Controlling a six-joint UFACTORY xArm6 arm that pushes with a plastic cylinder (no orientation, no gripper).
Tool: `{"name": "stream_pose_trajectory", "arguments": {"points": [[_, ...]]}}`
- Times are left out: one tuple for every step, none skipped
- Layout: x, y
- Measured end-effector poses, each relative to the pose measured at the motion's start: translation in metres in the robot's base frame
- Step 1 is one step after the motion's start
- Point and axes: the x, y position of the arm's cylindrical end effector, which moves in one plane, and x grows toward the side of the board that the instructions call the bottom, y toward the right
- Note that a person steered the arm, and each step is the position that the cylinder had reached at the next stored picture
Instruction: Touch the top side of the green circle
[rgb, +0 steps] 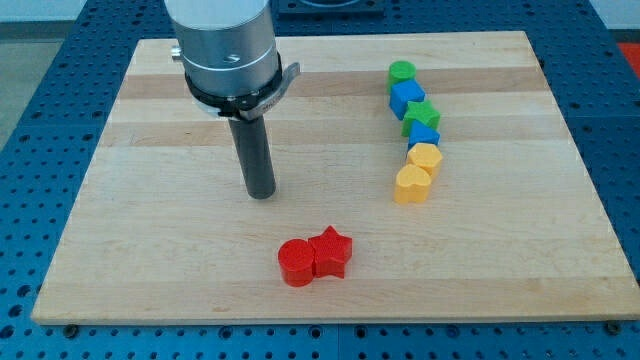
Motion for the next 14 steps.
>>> {"name": "stream_pose_trajectory", "arguments": {"points": [[0.0,0.0],[-0.005,0.014],[-0.007,0.032],[-0.007,0.032],[-0.033,0.038],[-0.089,0.038],[-0.152,0.039],[-0.212,0.058],[-0.238,0.135],[-0.237,0.198],[-0.237,0.198],[-0.218,0.179],[-0.215,0.175],[-0.218,0.204]]}}
